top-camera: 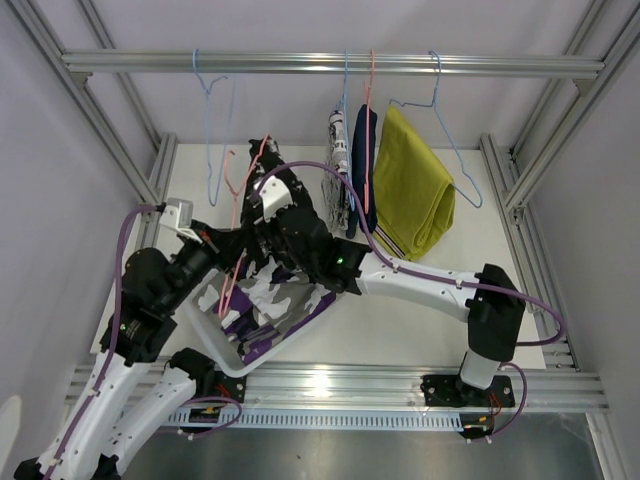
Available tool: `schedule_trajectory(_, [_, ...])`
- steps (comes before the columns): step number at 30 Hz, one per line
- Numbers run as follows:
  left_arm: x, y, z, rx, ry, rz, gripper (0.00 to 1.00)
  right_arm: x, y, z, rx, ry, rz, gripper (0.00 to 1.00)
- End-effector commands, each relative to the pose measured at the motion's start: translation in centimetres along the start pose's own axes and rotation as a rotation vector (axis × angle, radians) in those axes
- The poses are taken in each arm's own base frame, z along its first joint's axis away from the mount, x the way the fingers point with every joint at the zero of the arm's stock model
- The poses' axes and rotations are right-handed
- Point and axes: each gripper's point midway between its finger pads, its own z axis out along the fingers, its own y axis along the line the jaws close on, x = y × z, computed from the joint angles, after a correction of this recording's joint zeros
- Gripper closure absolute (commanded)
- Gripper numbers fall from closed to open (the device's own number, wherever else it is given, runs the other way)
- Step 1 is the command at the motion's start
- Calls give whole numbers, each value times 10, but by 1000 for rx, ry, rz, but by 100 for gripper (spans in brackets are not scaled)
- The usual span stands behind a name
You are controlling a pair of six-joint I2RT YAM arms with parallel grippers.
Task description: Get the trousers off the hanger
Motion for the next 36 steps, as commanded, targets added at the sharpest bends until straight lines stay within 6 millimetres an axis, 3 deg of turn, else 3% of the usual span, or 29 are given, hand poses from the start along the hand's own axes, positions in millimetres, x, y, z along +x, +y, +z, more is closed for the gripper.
schedule_trajectory(1, [-11, -5, 0, 18, -41, 24, 100, -56, -24, -10, 68, -100, 76, 100])
schedule_trajectory(6, [-3, 13, 6, -87, 15, 11, 100, -103, -26, -49, 56, -159, 103, 100])
schedule_trajectory(12, [1, 26, 11, -142, 25, 12, 100, -142, -27, -88, 10, -206, 147, 100])
schedule_trajectory(16, [5, 35, 14, -178, 40, 10, 100, -154, -28, -109, -14, -219, 147, 100])
schedule_trajectory(25, [15, 53, 24, -243, 89, -2, 100, -172, -25, -129, -51, -242, 154, 100])
schedule_trajectory(36, [23, 60, 28, -265, 125, 1, 100, -224, -70, -169, 47, -320, 152, 100])
